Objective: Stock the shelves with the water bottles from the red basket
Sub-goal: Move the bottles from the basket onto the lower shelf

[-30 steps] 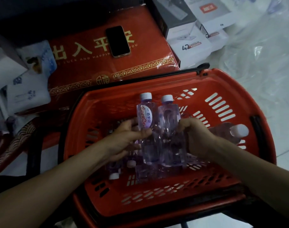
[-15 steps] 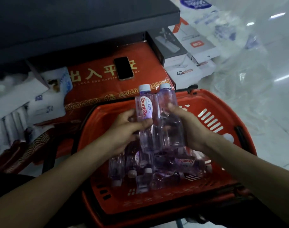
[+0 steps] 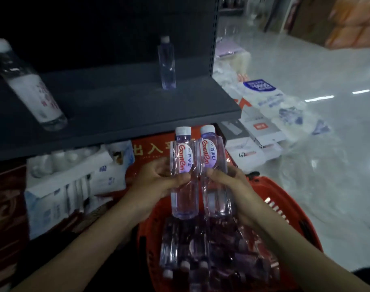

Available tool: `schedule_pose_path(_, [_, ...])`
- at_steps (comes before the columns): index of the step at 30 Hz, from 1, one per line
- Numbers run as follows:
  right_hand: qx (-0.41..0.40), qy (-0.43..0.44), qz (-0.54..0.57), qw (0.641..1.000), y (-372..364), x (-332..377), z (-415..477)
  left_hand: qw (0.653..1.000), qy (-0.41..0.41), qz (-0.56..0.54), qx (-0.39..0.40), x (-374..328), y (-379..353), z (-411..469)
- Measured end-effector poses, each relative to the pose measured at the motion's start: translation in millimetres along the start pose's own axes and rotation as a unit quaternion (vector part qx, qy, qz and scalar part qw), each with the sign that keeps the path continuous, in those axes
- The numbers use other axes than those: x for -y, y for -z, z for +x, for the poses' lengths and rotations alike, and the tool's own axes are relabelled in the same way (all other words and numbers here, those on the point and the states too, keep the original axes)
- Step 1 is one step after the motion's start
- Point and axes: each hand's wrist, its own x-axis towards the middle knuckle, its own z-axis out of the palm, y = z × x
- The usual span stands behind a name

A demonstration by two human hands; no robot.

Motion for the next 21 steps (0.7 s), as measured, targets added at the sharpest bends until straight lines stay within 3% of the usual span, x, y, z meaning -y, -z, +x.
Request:
schedule_pose_path(5, [0.013,0.088,-0.023,0.996,-30,51,10,0.997,-0.063,0.028,-0.038,-61,22,-7])
schedule_pose_path(14, [0.154,0.198,-0.094,0.964,-88,169,45,0.976,-0.208,0.046,-0.049,-184,66,-2])
schedule_pose_path(21, [0.146,0.348,-0.148,0.914,-156,261,80,0.937,-0.325,0.096,-0.082,-286,108,6])
